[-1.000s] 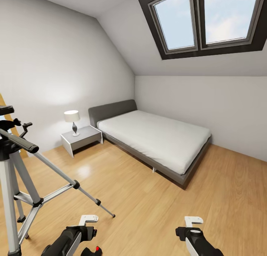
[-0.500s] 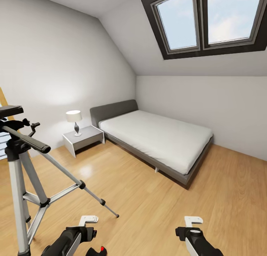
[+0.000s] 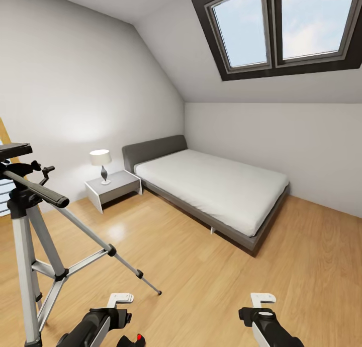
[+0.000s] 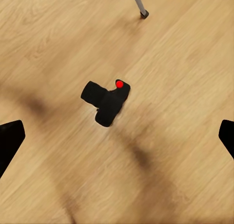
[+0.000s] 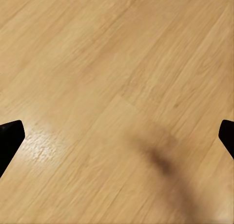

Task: Attach the digital camera to the camera tripod in the bedroom.

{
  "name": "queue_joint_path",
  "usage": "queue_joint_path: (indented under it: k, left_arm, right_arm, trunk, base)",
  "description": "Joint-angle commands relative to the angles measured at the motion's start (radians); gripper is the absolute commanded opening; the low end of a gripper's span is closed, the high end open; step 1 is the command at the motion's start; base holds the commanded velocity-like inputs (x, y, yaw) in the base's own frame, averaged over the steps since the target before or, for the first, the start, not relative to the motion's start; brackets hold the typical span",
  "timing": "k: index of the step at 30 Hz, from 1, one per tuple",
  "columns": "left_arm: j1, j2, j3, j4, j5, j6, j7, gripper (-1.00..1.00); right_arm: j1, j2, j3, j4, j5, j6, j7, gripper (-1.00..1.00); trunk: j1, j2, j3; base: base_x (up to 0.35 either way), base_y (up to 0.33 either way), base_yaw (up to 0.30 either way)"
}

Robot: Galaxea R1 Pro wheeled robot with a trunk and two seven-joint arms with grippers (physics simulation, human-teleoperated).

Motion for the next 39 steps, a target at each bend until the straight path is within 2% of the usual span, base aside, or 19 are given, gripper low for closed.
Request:
queue_joint_path:
  k: [1, 10, 21, 39]
  left_arm:
    - [0.0, 0.001, -0.003, -0.002, 0.003, 0.006, 0.001, 1.0]
    - [-0.001, 0.002, -0.003, -0.001, 0.003, 0.006, 0.001, 1.0]
    - [0.0, 0.002, -0.003, -0.002, 0.003, 0.006, 0.0, 1.0]
    - [0.0, 0.0, -0.002, -0.008, 0.003, 0.004, 0.002, 1.0]
  right_arm:
    - [0.0, 0.001, -0.001, -0.002, -0.002, 0.006, -0.002, 1.0]
    - [0.0, 0.0, -0.005, -0.002, -0.01, 0.009, -0.005, 1.0]
    - [0.0, 0.002, -0.007, -0.002, -0.012, 0.01, -0.008, 1.0]
    - [0.0, 0.005, -0.006, -0.002, -0.01, 0.009, -0.008, 1.0]
  trunk:
    - [0.0, -0.001, -0.001]
    - [0.0, -0.001, -0.001]
    - [0.0, -0.001, -0.001]
    - [0.0, -0.001, -0.001]
  base:
    - [0.0, 0.0, 0.0]
    - [0.0, 0.0, -0.01]
    - [0.0, 0.0, -0.112]
    - [0.0, 0.0, -0.009]
